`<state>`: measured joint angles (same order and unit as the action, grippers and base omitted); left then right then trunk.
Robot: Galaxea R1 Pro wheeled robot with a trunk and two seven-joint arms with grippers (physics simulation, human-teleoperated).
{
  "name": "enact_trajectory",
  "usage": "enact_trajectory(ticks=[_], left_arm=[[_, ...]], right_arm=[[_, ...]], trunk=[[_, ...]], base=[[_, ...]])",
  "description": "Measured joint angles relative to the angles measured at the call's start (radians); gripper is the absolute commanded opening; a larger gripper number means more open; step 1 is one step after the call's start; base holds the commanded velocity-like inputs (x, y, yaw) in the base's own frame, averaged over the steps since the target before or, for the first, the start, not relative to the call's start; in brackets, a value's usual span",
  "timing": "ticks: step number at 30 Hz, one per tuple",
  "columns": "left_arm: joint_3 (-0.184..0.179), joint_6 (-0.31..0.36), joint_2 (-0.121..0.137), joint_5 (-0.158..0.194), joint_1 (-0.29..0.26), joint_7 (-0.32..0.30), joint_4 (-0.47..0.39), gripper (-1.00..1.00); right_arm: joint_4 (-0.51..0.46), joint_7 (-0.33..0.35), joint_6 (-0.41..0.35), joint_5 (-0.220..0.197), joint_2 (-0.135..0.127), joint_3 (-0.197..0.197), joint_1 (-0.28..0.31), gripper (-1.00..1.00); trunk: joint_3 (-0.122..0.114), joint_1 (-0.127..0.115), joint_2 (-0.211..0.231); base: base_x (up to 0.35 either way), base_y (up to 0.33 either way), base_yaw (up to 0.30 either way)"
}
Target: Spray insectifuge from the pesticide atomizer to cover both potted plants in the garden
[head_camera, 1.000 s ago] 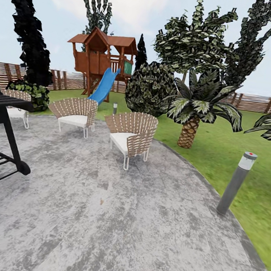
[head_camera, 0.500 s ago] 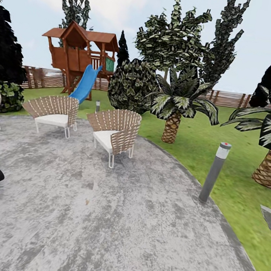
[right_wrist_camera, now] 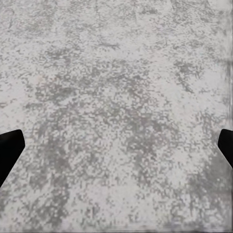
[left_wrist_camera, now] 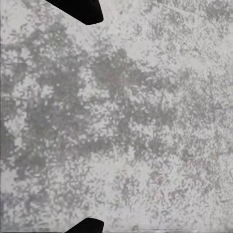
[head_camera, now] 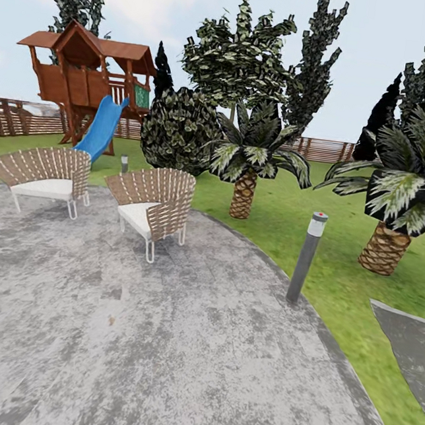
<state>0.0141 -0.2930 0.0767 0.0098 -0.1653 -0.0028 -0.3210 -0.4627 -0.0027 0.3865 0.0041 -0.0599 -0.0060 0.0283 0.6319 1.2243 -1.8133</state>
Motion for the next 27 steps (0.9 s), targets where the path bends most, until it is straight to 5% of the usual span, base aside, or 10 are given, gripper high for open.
enact_trajectory(ticks=[9, 27], left_arm=[[0.0, 0.0, 0.0, 0.0, 0.0, 0.0, 0.0, 1.0], [0.0, 0.0, 0.0, 0.0, 0.0, 0.001, 0.0, 1.0]], right_arm=[[0.0, 0.0, 0.0, 0.0, 0.0, 0.0, 0.0, 1.0], [-0.005, 0.0, 0.001, -0.001, 0.0, -0.001, 0.0, 1.0]], trunk=[[0.028, 0.035, -0.063], [0.029, 0.035, -0.063]], base=[[0.0, 0.0, -0.267], [0.0, 0.0, -0.263]])
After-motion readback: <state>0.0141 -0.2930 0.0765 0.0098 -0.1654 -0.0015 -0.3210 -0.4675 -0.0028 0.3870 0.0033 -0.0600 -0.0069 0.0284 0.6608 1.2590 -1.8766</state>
